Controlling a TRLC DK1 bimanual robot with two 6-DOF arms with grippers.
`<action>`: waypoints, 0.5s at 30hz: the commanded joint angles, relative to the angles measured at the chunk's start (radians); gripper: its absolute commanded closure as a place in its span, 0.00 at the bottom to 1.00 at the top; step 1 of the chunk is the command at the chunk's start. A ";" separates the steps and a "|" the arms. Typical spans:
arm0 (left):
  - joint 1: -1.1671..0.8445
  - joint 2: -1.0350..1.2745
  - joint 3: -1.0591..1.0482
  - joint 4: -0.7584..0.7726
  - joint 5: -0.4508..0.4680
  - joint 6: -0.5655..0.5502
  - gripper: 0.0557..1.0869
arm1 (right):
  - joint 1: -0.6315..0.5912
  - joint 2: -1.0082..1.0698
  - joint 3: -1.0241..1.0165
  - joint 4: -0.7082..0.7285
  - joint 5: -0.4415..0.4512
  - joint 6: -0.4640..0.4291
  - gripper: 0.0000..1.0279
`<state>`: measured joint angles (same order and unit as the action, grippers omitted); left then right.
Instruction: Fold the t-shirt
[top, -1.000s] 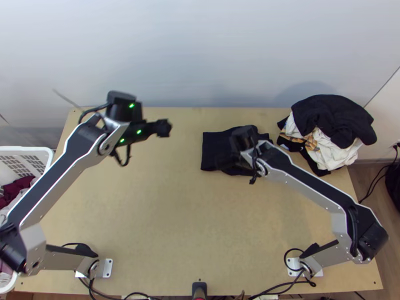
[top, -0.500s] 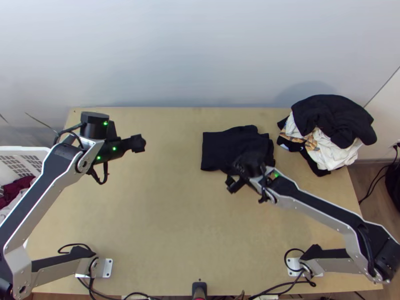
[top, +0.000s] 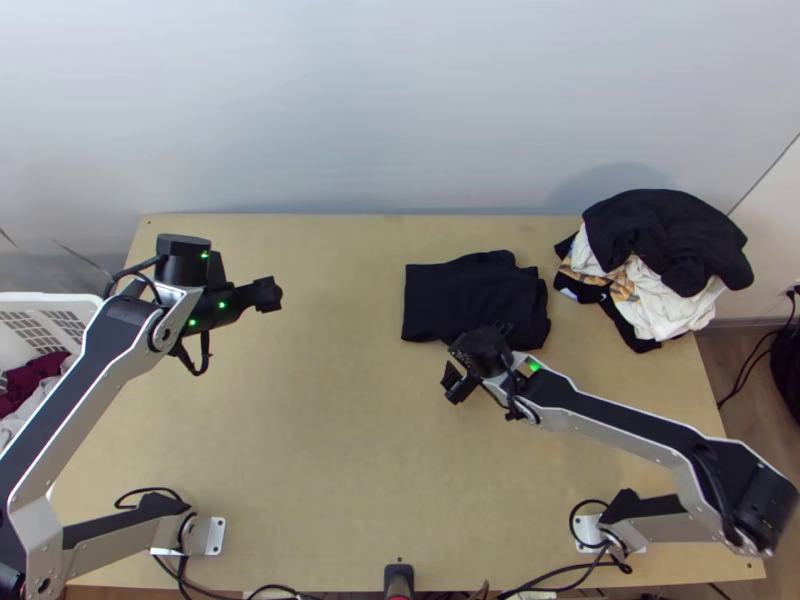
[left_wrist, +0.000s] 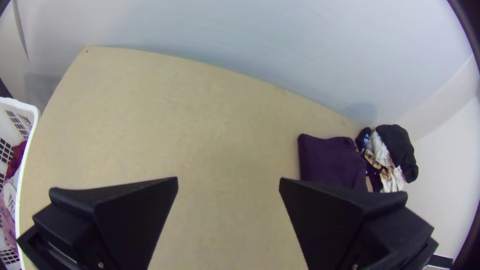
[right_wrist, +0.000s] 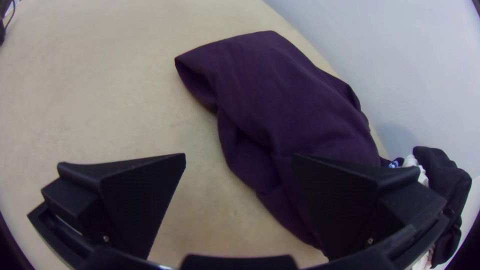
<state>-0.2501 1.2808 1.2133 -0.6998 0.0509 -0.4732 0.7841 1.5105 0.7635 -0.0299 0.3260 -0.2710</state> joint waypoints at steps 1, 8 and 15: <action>0.023 0.015 -0.015 0.017 0.006 0.024 0.04 | -0.013 0.089 0.016 0.081 0.035 -0.034 0.04; 0.038 0.035 -0.008 0.029 0.009 0.038 0.04 | -0.051 0.177 0.056 0.119 0.041 -0.059 0.04; 0.037 0.041 -0.011 0.034 0.010 0.035 0.04 | -0.103 0.274 0.091 0.185 0.045 -0.096 0.04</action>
<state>-0.2169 1.3144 1.2041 -0.6708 0.0589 -0.4400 0.7235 1.6958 0.8234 0.0982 0.3649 -0.3347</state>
